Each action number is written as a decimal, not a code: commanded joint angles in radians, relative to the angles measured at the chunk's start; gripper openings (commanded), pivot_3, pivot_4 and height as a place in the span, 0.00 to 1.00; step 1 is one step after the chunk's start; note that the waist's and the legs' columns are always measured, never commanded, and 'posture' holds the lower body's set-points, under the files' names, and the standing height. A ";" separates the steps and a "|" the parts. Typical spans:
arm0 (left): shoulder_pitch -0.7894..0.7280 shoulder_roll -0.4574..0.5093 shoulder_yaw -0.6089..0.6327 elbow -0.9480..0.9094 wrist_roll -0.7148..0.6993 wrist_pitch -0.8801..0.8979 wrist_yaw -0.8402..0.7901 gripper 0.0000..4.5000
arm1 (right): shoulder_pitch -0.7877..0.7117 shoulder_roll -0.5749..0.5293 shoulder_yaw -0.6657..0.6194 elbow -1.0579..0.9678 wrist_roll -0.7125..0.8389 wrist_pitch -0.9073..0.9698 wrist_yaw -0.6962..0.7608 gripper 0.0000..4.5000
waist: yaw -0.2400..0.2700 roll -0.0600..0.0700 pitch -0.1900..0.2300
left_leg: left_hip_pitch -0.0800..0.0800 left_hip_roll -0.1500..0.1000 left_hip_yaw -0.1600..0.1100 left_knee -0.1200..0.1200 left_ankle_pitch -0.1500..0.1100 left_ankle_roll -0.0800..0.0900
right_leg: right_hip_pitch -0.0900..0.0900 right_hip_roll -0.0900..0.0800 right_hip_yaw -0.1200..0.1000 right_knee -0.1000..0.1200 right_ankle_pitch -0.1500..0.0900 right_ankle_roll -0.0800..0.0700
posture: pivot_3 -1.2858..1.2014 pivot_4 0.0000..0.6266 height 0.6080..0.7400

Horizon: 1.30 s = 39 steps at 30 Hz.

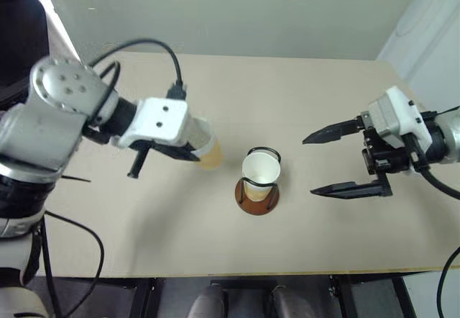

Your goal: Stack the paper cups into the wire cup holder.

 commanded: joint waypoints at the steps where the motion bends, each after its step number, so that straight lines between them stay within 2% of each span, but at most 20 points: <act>1: -0.029 -0.005 0.034 -0.035 -0.040 0.027 -0.014 0.00 | -0.007 0.005 -0.011 -0.015 -0.012 -0.019 -0.010 1.00 | -0.002 0.000 0.000 | 0.000 0.000 0.000 0.000 0.000 0.000 | 0.000 0.000 0.000 0.000 0.000 0.000 | 0.52 0.24 1.00; 8: -0.043 -0.037 0.019 -0.107 -0.076 0.070 0.014 0.00 | -0.065 -0.008 -0.025 0.021 -0.035 -0.027 -0.010 1.00 | -0.001 0.000 0.000 | 0.000 0.000 0.000 0.000 0.000 0.000 | 0.000 0.000 0.000 0.000 0.000 0.000 | 0.52 0.24 1.00; 15: -0.075 -0.077 -0.015 -0.037 -0.054 0.004 -0.020 0.00 | -0.108 -0.021 -0.079 -0.005 0.012 0.027 -0.064 1.00 | 0.001 0.000 0.000 | 0.000 0.000 0.000 0.000 0.000 0.000 | 0.000 0.000 0.000 0.000 0.000 0.000 | 0.52 0.24 1.00; 22: -0.192 -0.144 -0.141 0.162 -0.034 -0.128 -0.034 0.00 | -0.091 -0.044 -0.164 -0.085 0.078 0.086 -0.139 1.00 | 0.006 0.000 0.000 | 0.000 0.000 0.000 0.000 0.000 0.000 | 0.001 0.000 0.000 -0.001 0.000 0.000 | 0.52 0.24 1.00; 26: -0.249 -0.215 -0.199 0.237 -0.022 -0.164 -0.034 0.00 | -0.047 -0.055 -0.207 -0.119 0.099 0.105 -0.179 1.00 | 0.008 0.000 0.000 | 0.000 0.000 0.000 0.000 0.000 0.000 | 0.001 0.000 0.000 -0.001 0.000 0.001 | 0.52 0.24 1.00; 30: -0.277 -0.251 -0.242 0.253 -0.046 -0.186 -0.034 0.00 | -0.005 -0.070 -0.254 -0.152 0.130 0.125 -0.207 1.00 | 0.007 0.001 0.001 | -0.001 0.000 0.000 0.000 0.000 0.000 | 0.001 0.000 0.000 -0.001 0.001 0.001 | 0.52 0.24 1.00; 37: -0.306 -0.240 -0.275 0.213 -0.114 -0.205 -0.034 0.00 | 0.026 -0.090 -0.284 -0.165 0.162 0.138 -0.238 1.00 | 0.007 0.001 0.001 | -0.001 0.000 0.000 0.000 0.000 0.000 | 0.001 0.000 0.000 -0.002 0.001 0.002 | 0.52 0.24 1.00; 39: -0.329 -0.254 -0.300 0.263 -0.109 -0.232 -0.034 0.00 | 0.031 -0.093 -0.284 -0.166 0.169 0.136 -0.244 1.00 | 0.008 0.001 0.001 | -0.001 0.000 0.000 0.000 0.000 0.000 | 0.001 0.000 0.000 -0.002 0.001 0.002 | 0.52 0.24 1.00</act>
